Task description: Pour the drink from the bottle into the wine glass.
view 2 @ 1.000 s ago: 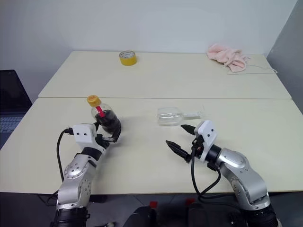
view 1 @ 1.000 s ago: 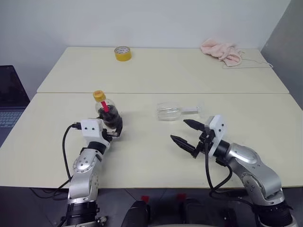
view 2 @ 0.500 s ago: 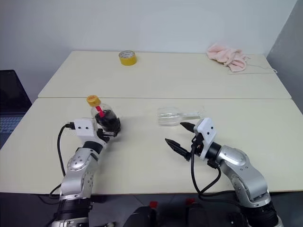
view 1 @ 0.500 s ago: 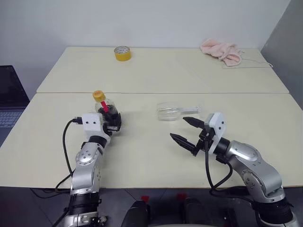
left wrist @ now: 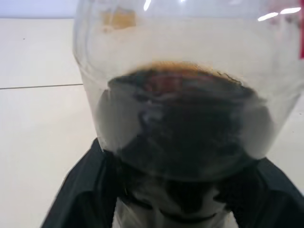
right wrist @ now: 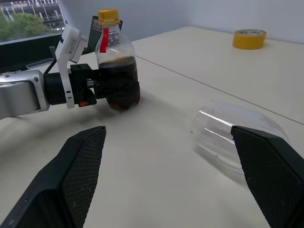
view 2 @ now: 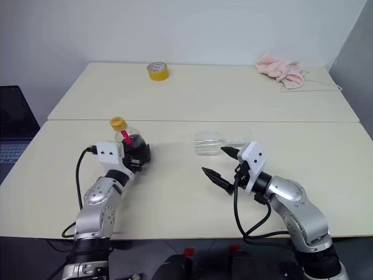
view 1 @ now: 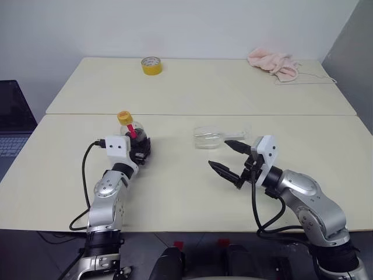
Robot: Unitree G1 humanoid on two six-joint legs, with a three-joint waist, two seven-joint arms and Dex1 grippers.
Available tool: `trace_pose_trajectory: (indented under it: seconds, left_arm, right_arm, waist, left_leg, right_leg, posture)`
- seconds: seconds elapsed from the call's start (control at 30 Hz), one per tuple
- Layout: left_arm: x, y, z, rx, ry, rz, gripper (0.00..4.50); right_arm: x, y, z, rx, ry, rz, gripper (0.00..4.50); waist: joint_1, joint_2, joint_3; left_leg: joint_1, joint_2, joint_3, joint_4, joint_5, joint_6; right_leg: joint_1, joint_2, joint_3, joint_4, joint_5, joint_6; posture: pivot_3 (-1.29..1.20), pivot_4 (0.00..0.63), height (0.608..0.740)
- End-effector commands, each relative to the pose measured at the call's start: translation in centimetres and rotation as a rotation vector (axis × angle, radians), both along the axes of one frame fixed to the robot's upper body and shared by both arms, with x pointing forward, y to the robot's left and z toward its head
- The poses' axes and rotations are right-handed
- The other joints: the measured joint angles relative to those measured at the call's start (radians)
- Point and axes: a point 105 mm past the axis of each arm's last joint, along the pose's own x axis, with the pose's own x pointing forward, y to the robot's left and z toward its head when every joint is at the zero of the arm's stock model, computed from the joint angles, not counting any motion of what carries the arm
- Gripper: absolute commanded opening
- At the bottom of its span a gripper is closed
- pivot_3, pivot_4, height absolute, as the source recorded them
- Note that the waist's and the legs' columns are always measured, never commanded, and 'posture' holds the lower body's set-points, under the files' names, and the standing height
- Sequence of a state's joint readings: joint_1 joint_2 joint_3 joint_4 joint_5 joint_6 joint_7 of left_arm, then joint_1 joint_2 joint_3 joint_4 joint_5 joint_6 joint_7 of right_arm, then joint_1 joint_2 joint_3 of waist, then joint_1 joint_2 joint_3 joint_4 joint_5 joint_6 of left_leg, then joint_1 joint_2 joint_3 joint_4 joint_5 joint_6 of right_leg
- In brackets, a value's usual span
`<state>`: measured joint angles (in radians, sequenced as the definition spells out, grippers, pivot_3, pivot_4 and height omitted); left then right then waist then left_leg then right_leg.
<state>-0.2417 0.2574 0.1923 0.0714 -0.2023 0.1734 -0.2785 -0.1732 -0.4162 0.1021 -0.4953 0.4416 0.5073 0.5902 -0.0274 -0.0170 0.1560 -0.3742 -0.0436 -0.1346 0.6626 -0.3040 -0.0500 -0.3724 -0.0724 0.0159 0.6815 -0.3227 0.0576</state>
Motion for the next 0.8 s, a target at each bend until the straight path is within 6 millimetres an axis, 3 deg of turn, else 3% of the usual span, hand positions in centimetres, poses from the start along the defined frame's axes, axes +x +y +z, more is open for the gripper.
trace_pose_trajectory:
  seconds: [0.03,0.27,0.47,0.7,0.8]
  left_arm:
    - [0.1,-0.5,1.5,-0.003,-0.05,-0.033,2.32]
    - [-0.2,-1.4,3.1,0.069,-0.074,-0.076,2.19]
    - [-1.2,-3.9,4.6,0.106,-0.074,-0.17,2.19]
    - [-2.5,-7.6,4.9,0.122,-0.038,-0.384,2.17]
    - [-3.5,-9.2,4.6,0.106,-0.011,-0.511,2.17]
  right_arm:
    - [-0.1,0.0,1.2,0.009,-0.061,0.0,4.5]
    - [-0.1,0.3,2.6,0.005,-0.094,0.019,4.5]
    - [0.2,1.2,6.3,0.072,-0.114,0.053,4.5]
    - [1.9,3.9,8.5,0.074,-0.112,0.065,4.5]
    - [1.7,6.4,9.1,0.08,-0.087,0.144,4.5]
  waist:
    - [0.0,0.0,0.0]
    - [-0.001,0.0,0.0]
    - [-0.002,0.0,0.0]
    - [-0.005,0.0,0.001]
    - [-0.008,0.0,0.001]
  left_leg:
    - [0.0,0.0,0.0,0.0,0.0,0.0]
    - [0.0,0.0,0.0,0.0,0.0,0.0]
    - [-0.001,0.0,-0.001,0.0,0.0,0.0]
    - [-0.002,0.001,-0.001,0.0,0.0,0.0]
    - [-0.003,0.0,0.0,0.0,0.0,0.0]
  right_leg:
    - [0.0,0.0,0.0,0.0,0.0,0.0]
    - [0.0,0.0,0.0,0.0,0.0,0.0]
    - [-0.001,0.0,0.0,0.0,0.0,0.0]
    - [-0.002,0.0,0.0,0.0,0.0,0.0]
    - [-0.003,0.0,0.0,0.0,0.0,0.0]
  posture:
    - [0.0,0.15,0.74]
    - [0.0,0.15,0.74]
    - [0.0,0.15,0.74]
    - [0.0,0.15,0.74]
    - [0.0,0.15,0.74]
